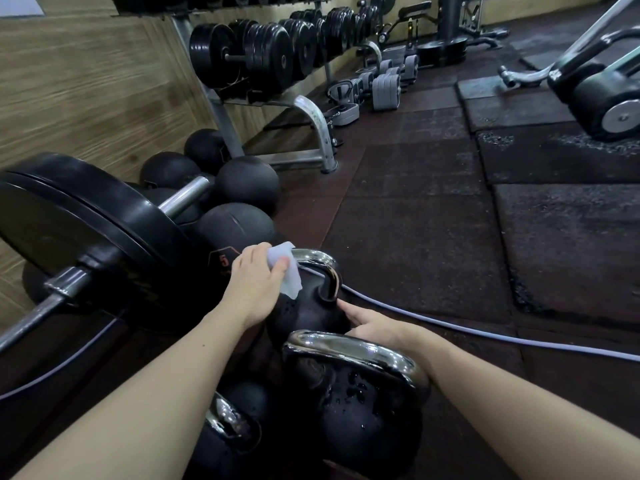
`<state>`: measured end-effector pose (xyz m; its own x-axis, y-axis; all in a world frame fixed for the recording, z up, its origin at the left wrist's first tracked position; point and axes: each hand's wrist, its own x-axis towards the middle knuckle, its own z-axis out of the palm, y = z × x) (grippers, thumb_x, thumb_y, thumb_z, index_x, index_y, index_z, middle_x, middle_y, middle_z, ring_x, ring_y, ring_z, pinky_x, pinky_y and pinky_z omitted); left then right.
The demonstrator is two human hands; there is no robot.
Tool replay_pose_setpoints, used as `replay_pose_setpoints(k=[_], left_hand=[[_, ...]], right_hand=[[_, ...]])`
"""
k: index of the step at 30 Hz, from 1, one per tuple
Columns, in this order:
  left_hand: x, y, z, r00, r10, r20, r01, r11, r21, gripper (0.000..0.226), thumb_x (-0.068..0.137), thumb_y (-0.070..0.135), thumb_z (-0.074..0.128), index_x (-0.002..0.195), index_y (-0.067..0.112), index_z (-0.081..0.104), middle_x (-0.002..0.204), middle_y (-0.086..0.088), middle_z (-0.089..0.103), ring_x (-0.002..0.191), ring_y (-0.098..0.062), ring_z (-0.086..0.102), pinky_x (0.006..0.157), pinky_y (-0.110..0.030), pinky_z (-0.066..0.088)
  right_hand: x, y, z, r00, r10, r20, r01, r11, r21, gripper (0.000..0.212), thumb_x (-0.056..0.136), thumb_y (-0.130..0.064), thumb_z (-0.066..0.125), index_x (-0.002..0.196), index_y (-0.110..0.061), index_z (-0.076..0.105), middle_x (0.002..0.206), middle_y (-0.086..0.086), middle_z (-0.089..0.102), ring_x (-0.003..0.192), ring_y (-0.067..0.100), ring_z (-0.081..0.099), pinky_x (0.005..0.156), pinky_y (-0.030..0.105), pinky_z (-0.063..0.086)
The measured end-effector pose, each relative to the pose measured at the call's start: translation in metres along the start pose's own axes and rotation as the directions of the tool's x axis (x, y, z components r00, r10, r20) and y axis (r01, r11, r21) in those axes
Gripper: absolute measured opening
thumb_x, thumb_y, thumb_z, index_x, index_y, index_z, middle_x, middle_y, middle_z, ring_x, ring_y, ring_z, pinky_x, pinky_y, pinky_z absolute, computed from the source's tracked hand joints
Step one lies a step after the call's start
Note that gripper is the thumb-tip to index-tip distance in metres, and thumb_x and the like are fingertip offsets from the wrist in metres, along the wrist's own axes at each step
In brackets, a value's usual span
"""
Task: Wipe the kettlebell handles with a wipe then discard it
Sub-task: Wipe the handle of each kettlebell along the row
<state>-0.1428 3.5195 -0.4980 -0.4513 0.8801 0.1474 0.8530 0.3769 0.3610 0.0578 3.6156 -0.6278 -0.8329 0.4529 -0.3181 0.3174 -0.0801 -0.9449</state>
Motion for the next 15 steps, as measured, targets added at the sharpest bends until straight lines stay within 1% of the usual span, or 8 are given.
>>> replay_pose_setpoints(k=[2, 5, 7, 9, 10, 11, 13, 15], left_hand=[[0.0, 0.001, 0.003, 0.984, -0.176, -0.02, 0.169, 0.966, -0.194, 0.049, 0.11, 0.04, 0.04, 0.149, 0.01, 0.044, 0.153, -0.014, 0.041, 0.141, -0.034, 0.039, 0.119, -0.039, 0.027], [0.007, -0.001, 0.007, 0.9, -0.436, 0.006, 0.376, 0.769, -0.517, 0.05, 0.108, 0.04, 0.039, 0.145, 0.007, 0.046, 0.143, -0.012, 0.049, 0.123, -0.03, 0.049, 0.099, -0.033, 0.038], [0.011, -0.003, 0.009, 0.813, -0.57, 0.118, 0.482, 0.546, -0.686, 0.051, 0.108, 0.043, 0.04, 0.145, 0.009, 0.048, 0.138, -0.008, 0.056, 0.114, -0.027, 0.055, 0.091, -0.033, 0.043], [0.009, -0.007, 0.012, 0.734, -0.609, 0.299, 0.53, 0.24, -0.813, 0.047, 0.108, 0.046, 0.042, 0.141, 0.016, 0.053, 0.133, -0.007, 0.063, 0.112, -0.029, 0.063, 0.085, -0.037, 0.051], [0.007, -0.009, 0.014, 0.706, -0.609, 0.362, 0.537, 0.127, -0.834, 0.045, 0.107, 0.046, 0.043, 0.139, 0.018, 0.055, 0.131, -0.007, 0.065, 0.113, -0.03, 0.065, 0.082, -0.037, 0.053], [0.007, -0.009, 0.017, 0.694, -0.611, 0.381, 0.538, 0.09, -0.838, 0.044, 0.106, 0.046, 0.044, 0.138, 0.02, 0.057, 0.13, -0.007, 0.065, 0.114, -0.03, 0.065, 0.083, -0.038, 0.055], [0.009, -0.003, 0.02, 0.703, -0.631, 0.329, 0.539, 0.172, -0.824, 0.051, 0.102, 0.047, 0.041, 0.142, 0.016, 0.052, 0.137, -0.009, 0.061, 0.122, -0.033, 0.061, 0.099, -0.042, 0.052], [0.008, 0.005, 0.023, 0.738, -0.665, 0.117, 0.524, 0.455, -0.72, 0.061, 0.105, 0.044, 0.038, 0.153, 0.006, 0.04, 0.153, -0.017, 0.048, 0.135, -0.038, 0.051, 0.112, -0.042, 0.04]], right_hand=[[-0.004, -0.003, 0.0, 1.0, 0.001, 0.002, -0.001, 1.0, -0.021, 0.082, 0.059, -0.026, 0.069, 0.112, -0.084, 0.046, 0.145, -0.018, 0.057, 0.132, 0.007, 0.057, 0.116, 0.04, 0.044], [-0.008, -0.007, 0.002, 1.0, -0.008, 0.007, 0.008, 1.0, -0.022, 0.076, 0.056, -0.028, 0.069, 0.104, -0.084, 0.051, 0.135, -0.024, 0.06, 0.133, 0.005, 0.054, 0.118, 0.037, 0.042], [-0.01, -0.008, 0.003, 1.0, -0.01, 0.012, 0.009, 1.0, 0.023, 0.073, 0.056, -0.023, 0.071, 0.092, -0.085, 0.054, 0.12, -0.03, 0.061, 0.126, 0.002, 0.057, 0.117, 0.036, 0.042], [-0.013, -0.011, 0.003, 1.0, -0.007, 0.018, 0.006, 0.998, 0.058, 0.075, 0.061, -0.015, 0.068, 0.085, -0.084, 0.054, 0.109, -0.035, 0.06, 0.112, -0.004, 0.059, 0.116, 0.033, 0.043], [-0.015, -0.011, 0.003, 1.0, -0.004, 0.021, 0.002, 0.997, 0.078, 0.075, 0.062, -0.013, 0.066, 0.085, -0.083, 0.055, 0.107, -0.035, 0.06, 0.106, -0.006, 0.059, 0.116, 0.031, 0.043], [-0.014, -0.01, 0.001, 1.0, 0.0, 0.025, -0.003, 0.996, 0.086, 0.075, 0.062, -0.012, 0.066, 0.086, -0.082, 0.054, 0.106, -0.035, 0.06, 0.104, -0.007, 0.059, 0.115, 0.03, 0.043], [-0.009, -0.005, 0.001, 0.999, 0.032, 0.013, -0.033, 0.998, 0.051, 0.077, 0.06, -0.017, 0.069, 0.092, -0.084, 0.051, 0.116, -0.033, 0.059, 0.114, -0.004, 0.056, 0.117, 0.03, 0.04], [-0.001, 0.001, 0.004, 0.999, 0.031, 0.014, -0.031, 0.999, -0.016, 0.088, 0.058, -0.031, 0.071, 0.12, -0.083, 0.037, 0.149, -0.021, 0.049, 0.139, 0.004, 0.044, 0.123, 0.035, 0.034]])
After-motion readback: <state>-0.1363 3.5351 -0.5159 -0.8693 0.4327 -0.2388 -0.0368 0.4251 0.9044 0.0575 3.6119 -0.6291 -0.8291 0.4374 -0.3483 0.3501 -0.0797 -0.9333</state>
